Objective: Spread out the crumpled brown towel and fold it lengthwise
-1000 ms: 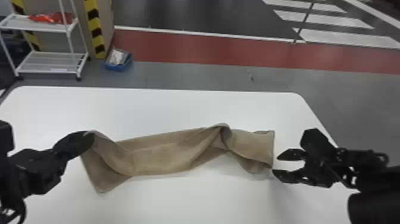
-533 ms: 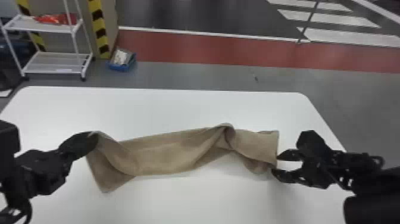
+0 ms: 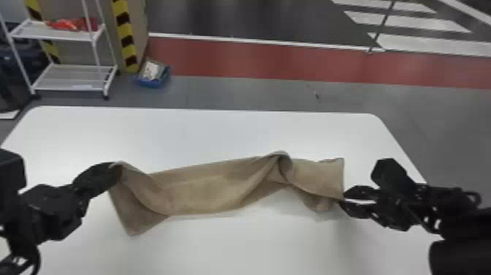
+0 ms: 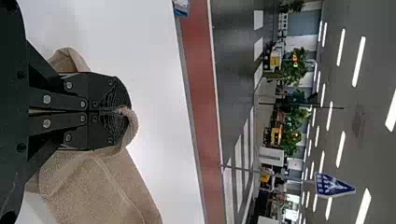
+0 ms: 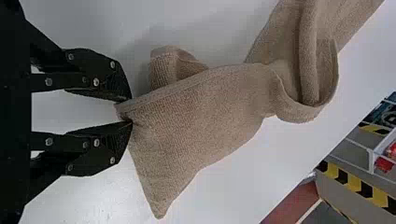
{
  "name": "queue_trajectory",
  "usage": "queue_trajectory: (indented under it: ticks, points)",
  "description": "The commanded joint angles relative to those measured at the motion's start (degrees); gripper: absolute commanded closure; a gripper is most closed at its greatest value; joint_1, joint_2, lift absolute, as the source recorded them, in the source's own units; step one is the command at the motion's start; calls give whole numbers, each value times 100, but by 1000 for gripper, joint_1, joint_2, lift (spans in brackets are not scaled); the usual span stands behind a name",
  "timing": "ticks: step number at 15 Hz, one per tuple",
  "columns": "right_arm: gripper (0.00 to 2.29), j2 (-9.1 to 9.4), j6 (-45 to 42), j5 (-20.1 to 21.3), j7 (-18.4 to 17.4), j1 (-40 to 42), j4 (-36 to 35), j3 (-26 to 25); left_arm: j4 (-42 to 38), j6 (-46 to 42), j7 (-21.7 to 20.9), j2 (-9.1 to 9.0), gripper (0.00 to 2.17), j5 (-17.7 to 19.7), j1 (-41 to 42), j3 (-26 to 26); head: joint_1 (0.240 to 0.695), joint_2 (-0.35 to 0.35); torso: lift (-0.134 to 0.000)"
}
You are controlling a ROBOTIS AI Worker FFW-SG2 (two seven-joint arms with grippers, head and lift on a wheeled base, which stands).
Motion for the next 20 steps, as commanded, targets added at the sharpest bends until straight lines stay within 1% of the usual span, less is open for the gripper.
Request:
queue_trajectory:
  ticks: [1,2,4,6,9,10,12,14,16,17,19,20]
  points:
    - [1126,-1,-26,4,8,0,0,-37,2,-17,-3,0,1622,0,2,2,695,-156,-124]
    - [1207,-10,-26,4,-1,0,0,-72,2,-17,-12,0,1622,0,2,2,695,-159,-124]
    - [1207,-18,-44,-40,43,0,-71,-213,-16,-17,-21,0,1622,0,2,19,695,-162,-124]
    - [1204,-18,-79,-146,96,0,-229,-459,-33,-17,-38,9,1622,9,11,28,695,-168,-124]
    - [1204,-45,-62,-550,245,36,-703,-978,-464,-35,-117,-9,1622,70,275,63,695,-190,-124]
    - [1204,-62,-44,-796,351,18,-888,-1197,-613,-35,-144,-9,1622,79,318,63,695,-198,-124]
    - [1204,-106,61,-1165,421,-26,-1222,-1619,-798,0,-161,0,1622,97,354,98,695,-216,-124]
    - [1204,-168,132,-1482,430,-158,-1371,-1997,-903,0,-170,0,1622,132,354,239,695,-242,-124]
    - [1204,-282,413,-1736,342,-377,-1389,-2261,-1017,71,-170,0,1622,88,283,459,695,-254,-124]
    - [1204,-309,554,-1824,228,-509,-1380,-2375,-1097,158,-179,18,1622,79,222,582,695,-260,-124]
    - [1204,-344,765,-1974,-220,-650,-1380,-2410,-1220,598,-267,53,1622,18,-42,749,695,-263,-124]
    - [1204,-361,993,-2044,-466,-729,-1389,-2410,-1255,738,-390,71,1622,-123,-200,749,685,-264,-124]
